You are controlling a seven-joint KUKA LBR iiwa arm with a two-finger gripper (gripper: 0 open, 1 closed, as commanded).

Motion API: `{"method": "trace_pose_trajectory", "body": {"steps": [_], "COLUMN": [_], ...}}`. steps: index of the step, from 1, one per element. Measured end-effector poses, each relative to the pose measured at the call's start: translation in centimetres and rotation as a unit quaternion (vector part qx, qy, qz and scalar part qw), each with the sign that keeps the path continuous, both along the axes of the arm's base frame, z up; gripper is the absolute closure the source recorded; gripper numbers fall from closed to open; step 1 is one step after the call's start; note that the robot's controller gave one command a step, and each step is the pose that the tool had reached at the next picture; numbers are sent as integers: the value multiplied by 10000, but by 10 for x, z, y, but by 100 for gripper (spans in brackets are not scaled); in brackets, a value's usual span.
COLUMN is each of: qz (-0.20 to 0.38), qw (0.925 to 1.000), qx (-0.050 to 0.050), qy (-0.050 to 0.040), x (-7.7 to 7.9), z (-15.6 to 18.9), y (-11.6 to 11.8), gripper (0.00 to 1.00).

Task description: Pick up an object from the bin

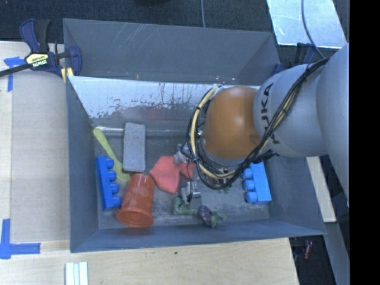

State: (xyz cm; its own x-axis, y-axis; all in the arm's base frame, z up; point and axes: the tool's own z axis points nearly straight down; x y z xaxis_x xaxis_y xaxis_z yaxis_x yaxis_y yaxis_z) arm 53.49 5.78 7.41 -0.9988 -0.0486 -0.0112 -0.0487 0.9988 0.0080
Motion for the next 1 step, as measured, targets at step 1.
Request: {"method": "trace_pose_trajectory", "body": {"steps": [1], "qz": [-995], "qw": [9950], "qx": [14], "qy": [22], "x": [-2], "z": [-1], "y": [-15], "gripper": [0]}}
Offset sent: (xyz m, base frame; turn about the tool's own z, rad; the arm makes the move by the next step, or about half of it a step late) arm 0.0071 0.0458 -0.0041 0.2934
